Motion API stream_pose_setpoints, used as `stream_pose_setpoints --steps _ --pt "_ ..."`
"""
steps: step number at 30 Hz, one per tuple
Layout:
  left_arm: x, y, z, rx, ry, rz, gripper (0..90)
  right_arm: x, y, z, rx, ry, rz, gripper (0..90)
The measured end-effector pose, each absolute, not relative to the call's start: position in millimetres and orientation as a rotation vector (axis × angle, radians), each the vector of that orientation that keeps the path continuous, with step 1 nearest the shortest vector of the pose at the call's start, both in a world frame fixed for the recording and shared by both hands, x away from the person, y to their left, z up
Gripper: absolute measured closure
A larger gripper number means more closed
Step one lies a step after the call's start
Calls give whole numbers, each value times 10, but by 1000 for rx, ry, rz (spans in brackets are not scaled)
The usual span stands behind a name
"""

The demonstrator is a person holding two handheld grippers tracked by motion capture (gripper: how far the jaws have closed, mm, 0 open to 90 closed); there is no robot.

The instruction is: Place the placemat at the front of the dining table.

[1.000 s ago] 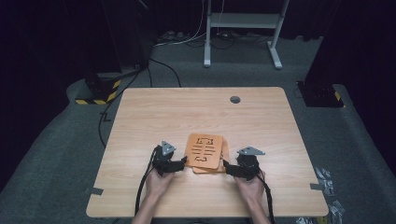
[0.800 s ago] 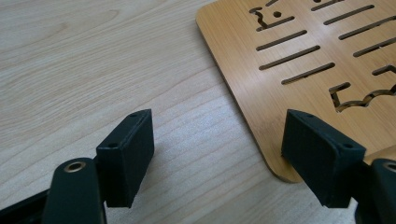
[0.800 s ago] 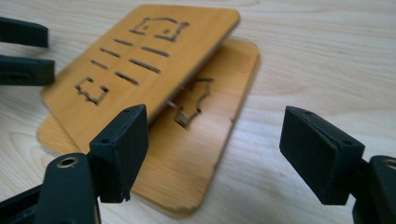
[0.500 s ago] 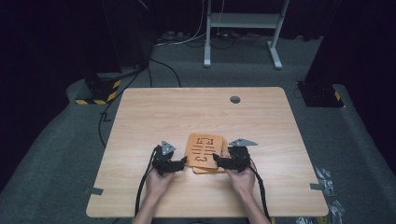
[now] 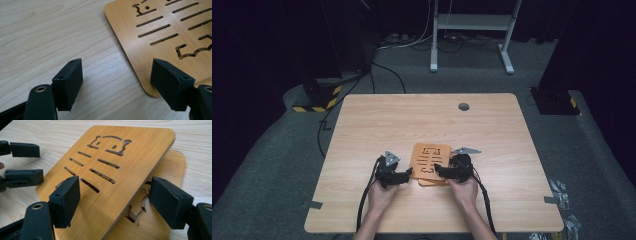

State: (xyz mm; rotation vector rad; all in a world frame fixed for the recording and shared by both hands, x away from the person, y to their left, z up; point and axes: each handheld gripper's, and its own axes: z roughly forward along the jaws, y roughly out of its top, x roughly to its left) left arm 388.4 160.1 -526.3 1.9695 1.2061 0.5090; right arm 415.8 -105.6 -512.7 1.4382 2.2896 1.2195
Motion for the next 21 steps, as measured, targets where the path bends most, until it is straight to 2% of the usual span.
stream_pose_setpoints --steps 21 --pt "3872 1589 -5258 1968 1200 519 263 3994 -1053 -5043 1379 2269 1269 303"
